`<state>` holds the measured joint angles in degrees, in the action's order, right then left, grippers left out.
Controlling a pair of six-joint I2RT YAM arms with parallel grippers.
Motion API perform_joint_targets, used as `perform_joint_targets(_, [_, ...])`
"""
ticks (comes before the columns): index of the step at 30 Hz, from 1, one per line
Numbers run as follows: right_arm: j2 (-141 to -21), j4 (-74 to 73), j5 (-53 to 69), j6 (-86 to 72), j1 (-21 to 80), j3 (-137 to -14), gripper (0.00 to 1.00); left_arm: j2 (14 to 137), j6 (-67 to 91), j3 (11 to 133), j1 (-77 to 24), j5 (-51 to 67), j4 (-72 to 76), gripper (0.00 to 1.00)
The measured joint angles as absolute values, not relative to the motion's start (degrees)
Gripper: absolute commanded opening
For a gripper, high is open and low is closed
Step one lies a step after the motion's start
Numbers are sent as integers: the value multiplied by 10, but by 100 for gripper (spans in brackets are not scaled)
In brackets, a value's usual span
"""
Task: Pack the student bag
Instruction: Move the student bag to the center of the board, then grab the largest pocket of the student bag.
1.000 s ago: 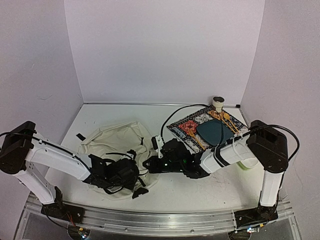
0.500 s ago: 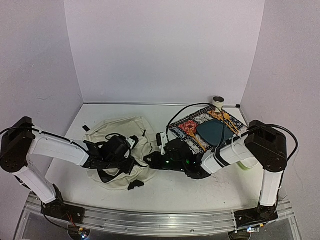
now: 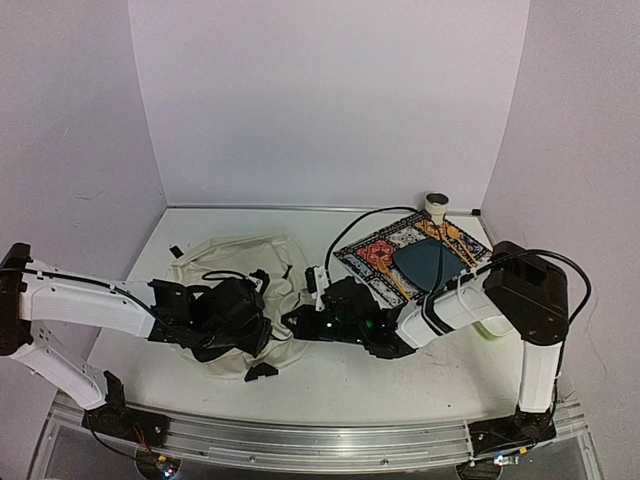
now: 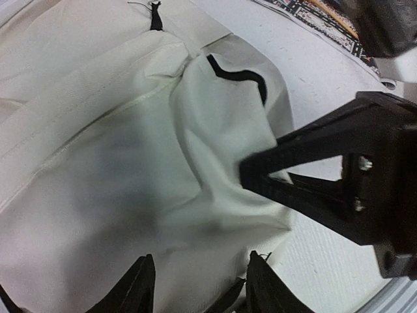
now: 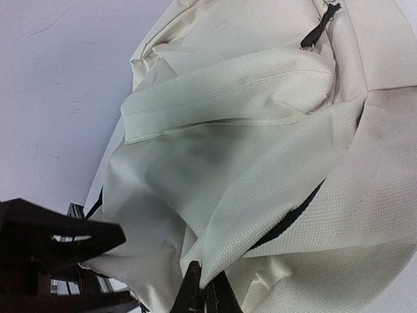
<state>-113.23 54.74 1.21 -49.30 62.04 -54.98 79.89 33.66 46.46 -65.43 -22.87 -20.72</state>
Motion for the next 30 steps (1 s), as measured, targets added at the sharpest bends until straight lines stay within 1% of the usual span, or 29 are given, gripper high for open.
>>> perform_joint_targets(5, [-1135, 544, 15, -493, 622, -550, 0, 787, 418, 473, -696, -240, -249, 51])
perform_joint_targets(10, [-1135, 544, 15, -493, 622, -550, 0, 767, 473, 475, -715, -251, -293, 44])
perform_joint_targets(12, [-1135, 544, 15, -493, 622, -550, 0, 767, 494, 482, -733, -254, -308, 39])
perform_joint_targets(15, [-1135, 544, 15, -493, 622, -550, 0, 782, 524, 500, -770, -256, -321, 34])
perform_joint_targets(17, [-1135, 544, 15, -493, 622, -550, 0, 805, 541, 515, -790, -257, -324, 32])
perform_joint_targets(24, [-1135, 544, 17, -493, 622, -550, 0, 890, 567, 535, -801, -261, -336, 33])
perform_joint_targets(30, [-1135, 544, 17, -493, 622, -550, 0, 912, 576, 547, -801, -290, -367, 36])
